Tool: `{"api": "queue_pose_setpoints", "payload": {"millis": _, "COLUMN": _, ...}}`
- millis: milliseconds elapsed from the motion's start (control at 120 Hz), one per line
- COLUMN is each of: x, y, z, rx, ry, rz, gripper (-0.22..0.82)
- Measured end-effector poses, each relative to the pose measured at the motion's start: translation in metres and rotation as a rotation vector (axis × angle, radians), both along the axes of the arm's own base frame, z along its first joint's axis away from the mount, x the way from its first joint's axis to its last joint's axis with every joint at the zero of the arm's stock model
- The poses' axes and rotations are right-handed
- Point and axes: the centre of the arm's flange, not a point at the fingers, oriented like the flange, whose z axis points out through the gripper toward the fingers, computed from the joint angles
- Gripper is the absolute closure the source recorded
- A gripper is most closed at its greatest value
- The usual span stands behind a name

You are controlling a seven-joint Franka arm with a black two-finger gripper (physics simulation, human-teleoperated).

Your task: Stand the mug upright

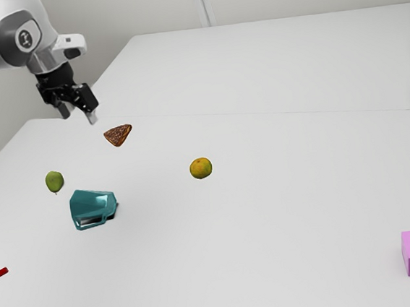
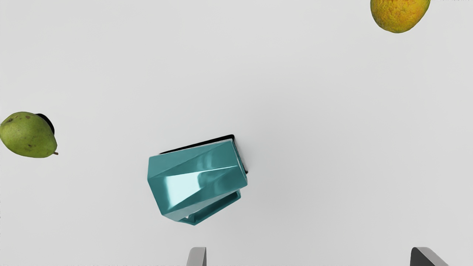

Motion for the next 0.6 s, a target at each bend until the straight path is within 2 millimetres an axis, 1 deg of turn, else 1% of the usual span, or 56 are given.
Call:
{"api": "queue_pose_setpoints", "payload": {"millis": 125, "x": 0.002, "y": 0.011, "z": -0.006, "rx": -0.035, "ry": -0.004, "rz": 0.023, "gripper": 0.0}}
{"api": "queue_pose_setpoints", "payload": {"millis": 225, "x": 0.011, "y": 0.02, "z": -0.026, "rx": -0.107, "ry": 0.016, "rz": 0.049, "gripper": 0.0}}
{"api": "queue_pose_setpoints", "payload": {"millis": 275, "x": 0.014, "y": 0.031, "z": -0.039, "rx": -0.154, "ry": 0.027, "rz": 0.074, "gripper": 0.0}}
{"api": "queue_pose_setpoints", "payload": {"millis": 317, "x": 0.017, "y": 0.049, "z": -0.051, "rx": -0.2, "ry": 0.038, "rz": 0.109, "gripper": 0.0}}
{"api": "queue_pose_setpoints", "payload": {"millis": 367, "x": 0.019, "y": 0.079, "z": -0.064, "rx": -0.251, "ry": 0.049, "rz": 0.161, "gripper": 0.0}}
{"api": "queue_pose_setpoints", "payload": {"millis": 458, "x": 0.021, "y": 0.132, "z": -0.097, "rx": -0.351, "ry": 0.081, "rz": 0.245, "gripper": 0.0}}
{"api": "queue_pose_setpoints", "payload": {"millis": 533, "x": 0.017, "y": 0.166, "z": -0.116, "rx": -0.429, "ry": 0.086, "rz": 0.28, "gripper": 0.0}}
{"api": "queue_pose_setpoints", "payload": {"millis": 600, "x": 0.022, "y": 0.193, "z": -0.135, "rx": -0.488, "ry": 0.091, "rz": 0.291, "gripper": 0.0}}
